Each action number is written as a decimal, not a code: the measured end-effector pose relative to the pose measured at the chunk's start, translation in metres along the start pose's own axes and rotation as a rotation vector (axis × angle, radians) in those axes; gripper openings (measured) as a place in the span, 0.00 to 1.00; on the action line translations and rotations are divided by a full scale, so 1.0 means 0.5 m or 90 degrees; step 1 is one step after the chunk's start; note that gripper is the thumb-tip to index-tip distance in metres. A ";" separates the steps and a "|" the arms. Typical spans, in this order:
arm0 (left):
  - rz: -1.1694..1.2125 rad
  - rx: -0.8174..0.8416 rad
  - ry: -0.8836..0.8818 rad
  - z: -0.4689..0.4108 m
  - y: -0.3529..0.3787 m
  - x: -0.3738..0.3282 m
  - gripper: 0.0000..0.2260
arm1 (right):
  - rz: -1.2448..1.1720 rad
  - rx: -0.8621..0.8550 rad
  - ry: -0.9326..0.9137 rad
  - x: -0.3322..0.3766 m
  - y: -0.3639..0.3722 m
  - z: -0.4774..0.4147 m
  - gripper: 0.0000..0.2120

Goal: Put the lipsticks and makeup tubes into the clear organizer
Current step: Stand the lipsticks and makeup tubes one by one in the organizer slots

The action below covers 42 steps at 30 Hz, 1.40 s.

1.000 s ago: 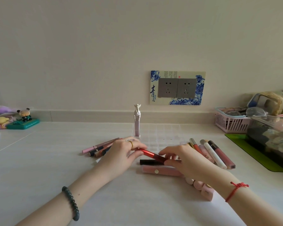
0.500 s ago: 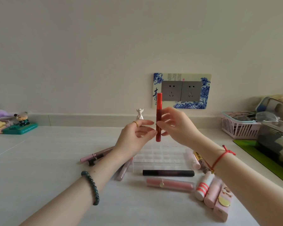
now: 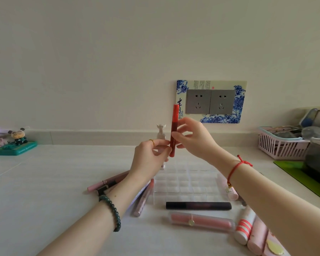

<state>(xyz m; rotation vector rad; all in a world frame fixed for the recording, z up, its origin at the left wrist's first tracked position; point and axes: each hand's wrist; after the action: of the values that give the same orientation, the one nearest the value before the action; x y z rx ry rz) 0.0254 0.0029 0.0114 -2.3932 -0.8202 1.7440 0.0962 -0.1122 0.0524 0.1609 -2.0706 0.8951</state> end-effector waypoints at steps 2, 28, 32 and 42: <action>-0.009 0.012 -0.008 -0.001 0.000 0.005 0.07 | 0.015 -0.007 0.007 -0.011 0.004 -0.003 0.06; -0.107 0.041 0.009 0.005 0.000 0.011 0.11 | 0.062 0.019 0.069 -0.041 0.030 0.011 0.08; -0.111 0.035 0.010 0.004 0.000 0.011 0.11 | 0.071 0.024 0.064 -0.041 0.031 0.013 0.09; -0.104 0.031 0.004 0.005 -0.001 0.011 0.11 | 0.070 0.026 0.068 -0.044 0.027 0.015 0.12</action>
<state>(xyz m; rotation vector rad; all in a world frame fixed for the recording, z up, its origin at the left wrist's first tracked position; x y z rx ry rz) 0.0243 0.0053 0.0058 -2.2314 -0.9323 1.6745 0.0996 -0.1115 0.0258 0.0215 -1.9784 0.9915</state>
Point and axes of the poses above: each hand's wrist, its own z-axis away from the middle knuckle, its own y-axis out of the palm, x = y × z, and after that the axes turned 12 degrees about x, right-handed
